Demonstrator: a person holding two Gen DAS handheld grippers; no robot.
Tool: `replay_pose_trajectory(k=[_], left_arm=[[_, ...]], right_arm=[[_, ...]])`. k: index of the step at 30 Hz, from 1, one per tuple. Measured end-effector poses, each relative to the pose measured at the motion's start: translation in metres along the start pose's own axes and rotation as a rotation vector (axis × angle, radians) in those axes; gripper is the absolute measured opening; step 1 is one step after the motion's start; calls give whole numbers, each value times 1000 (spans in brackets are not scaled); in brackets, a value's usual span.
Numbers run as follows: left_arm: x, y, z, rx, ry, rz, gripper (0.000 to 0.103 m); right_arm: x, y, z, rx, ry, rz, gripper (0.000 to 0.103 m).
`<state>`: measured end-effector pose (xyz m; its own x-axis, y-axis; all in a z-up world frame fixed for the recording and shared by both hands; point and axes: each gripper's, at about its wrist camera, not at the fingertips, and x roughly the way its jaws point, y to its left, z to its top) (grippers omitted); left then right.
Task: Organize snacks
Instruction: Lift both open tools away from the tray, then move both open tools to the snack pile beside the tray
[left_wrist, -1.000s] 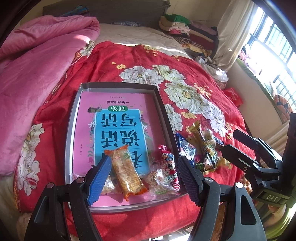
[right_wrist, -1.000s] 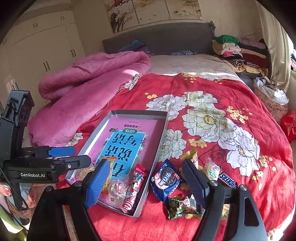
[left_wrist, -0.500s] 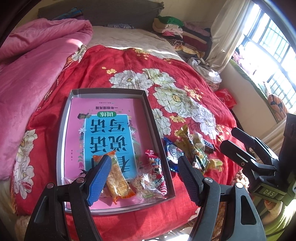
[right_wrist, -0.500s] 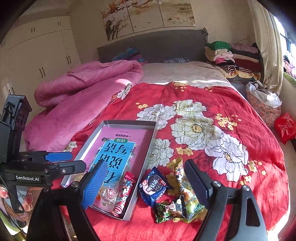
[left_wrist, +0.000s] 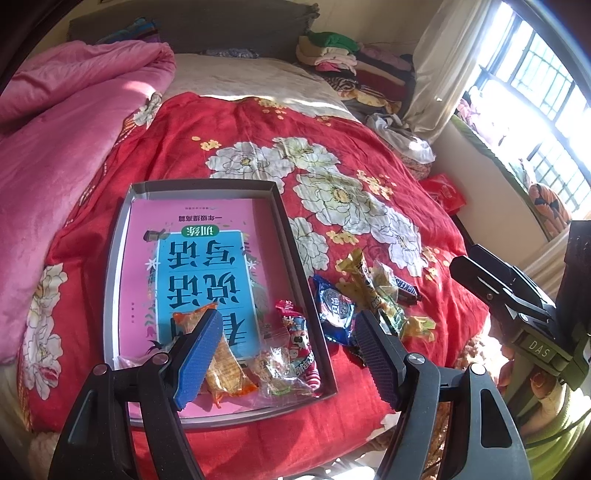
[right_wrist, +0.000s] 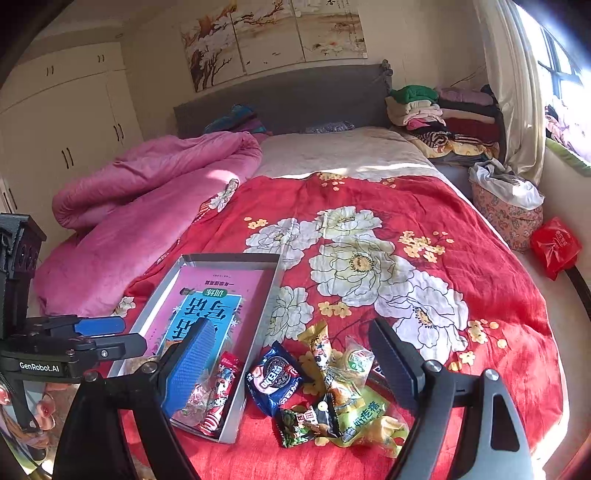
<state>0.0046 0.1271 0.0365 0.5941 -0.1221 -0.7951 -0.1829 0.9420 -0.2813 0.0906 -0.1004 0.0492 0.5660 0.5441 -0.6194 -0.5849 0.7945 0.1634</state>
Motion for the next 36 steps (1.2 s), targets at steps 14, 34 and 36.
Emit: replay_pose_trajectory(k=[14, 34, 36], left_arm=[[3, -16, 4, 31, 7, -18, 76], [19, -45, 4, 84, 47, -35, 76], [21, -49, 4, 94, 52, -37, 76]], right_arm=[[-13, -33, -1, 60, -21, -61, 85], [-22, -57, -9, 97, -19, -94, 85], [-23, -60, -12, 99, -15, -97, 85]])
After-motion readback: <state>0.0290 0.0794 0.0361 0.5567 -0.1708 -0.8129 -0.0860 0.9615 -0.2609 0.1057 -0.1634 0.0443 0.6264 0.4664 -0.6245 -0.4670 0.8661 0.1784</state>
